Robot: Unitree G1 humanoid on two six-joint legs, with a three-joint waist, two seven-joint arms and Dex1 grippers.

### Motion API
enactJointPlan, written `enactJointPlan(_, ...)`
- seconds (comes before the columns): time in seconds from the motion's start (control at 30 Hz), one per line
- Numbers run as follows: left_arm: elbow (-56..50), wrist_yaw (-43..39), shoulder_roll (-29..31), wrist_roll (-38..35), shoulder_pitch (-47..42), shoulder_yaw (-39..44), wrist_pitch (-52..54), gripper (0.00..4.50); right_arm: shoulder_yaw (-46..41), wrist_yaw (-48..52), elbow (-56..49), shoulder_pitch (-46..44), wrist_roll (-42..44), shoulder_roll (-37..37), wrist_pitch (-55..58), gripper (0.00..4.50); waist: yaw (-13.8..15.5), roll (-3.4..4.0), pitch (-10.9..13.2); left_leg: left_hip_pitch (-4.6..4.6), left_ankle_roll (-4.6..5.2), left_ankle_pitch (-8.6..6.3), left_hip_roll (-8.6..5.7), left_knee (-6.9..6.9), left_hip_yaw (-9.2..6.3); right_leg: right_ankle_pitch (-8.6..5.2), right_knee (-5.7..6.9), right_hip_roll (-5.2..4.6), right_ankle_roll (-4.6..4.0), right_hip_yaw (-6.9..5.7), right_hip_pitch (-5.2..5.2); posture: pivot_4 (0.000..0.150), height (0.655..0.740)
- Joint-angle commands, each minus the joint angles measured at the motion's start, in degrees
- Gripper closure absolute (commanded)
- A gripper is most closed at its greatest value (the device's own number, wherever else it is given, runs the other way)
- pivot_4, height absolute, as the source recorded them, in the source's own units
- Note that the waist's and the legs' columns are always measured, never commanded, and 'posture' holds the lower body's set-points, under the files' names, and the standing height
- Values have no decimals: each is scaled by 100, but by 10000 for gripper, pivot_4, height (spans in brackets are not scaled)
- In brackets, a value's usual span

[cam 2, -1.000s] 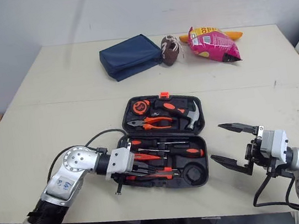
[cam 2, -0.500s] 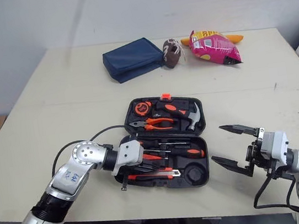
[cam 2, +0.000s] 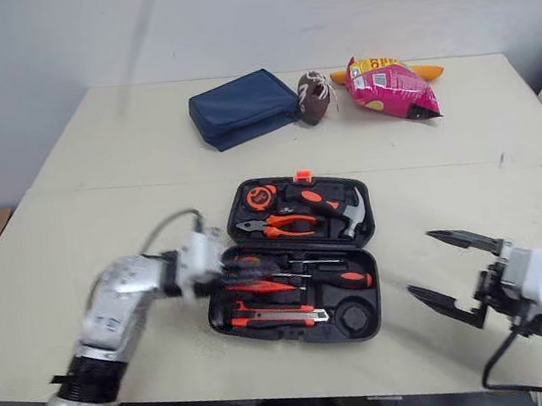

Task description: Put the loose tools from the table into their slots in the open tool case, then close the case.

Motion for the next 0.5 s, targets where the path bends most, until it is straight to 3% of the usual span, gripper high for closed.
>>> enactJointPlan(0.03, 314, 229, 587, -214, 119, 973, 76, 32229, -1135, -237, 253, 452, 156, -46, -166, 0, -26, 0, 0, -1, -1, 0, 0, -1, 3, 0, 1, 0, 0, 2, -3, 1500, 7400)
enactJointPlan(0.27, 2600, 449, 1636, 217, 450, 2133, -1278, 293, -2431, -569, 1823, 1237, -95, 179, -759, 0, -36, -9, 7, 3, 7, -4, 0, -10, 5, -2, -2, -3, -3, 2, -11, 1500, 7400)
enactJointPlan(0.5, 3974, 737, 2111, 370, 1020, 2724, -2157, 293, -3024, -830, 2975, 1843, -35, 364, -1171, 0, -18, -10, 7, 3, 3, -21, 1, -30, 6, -15, -7, -22, -28, -13, -16, 1500, 7400)
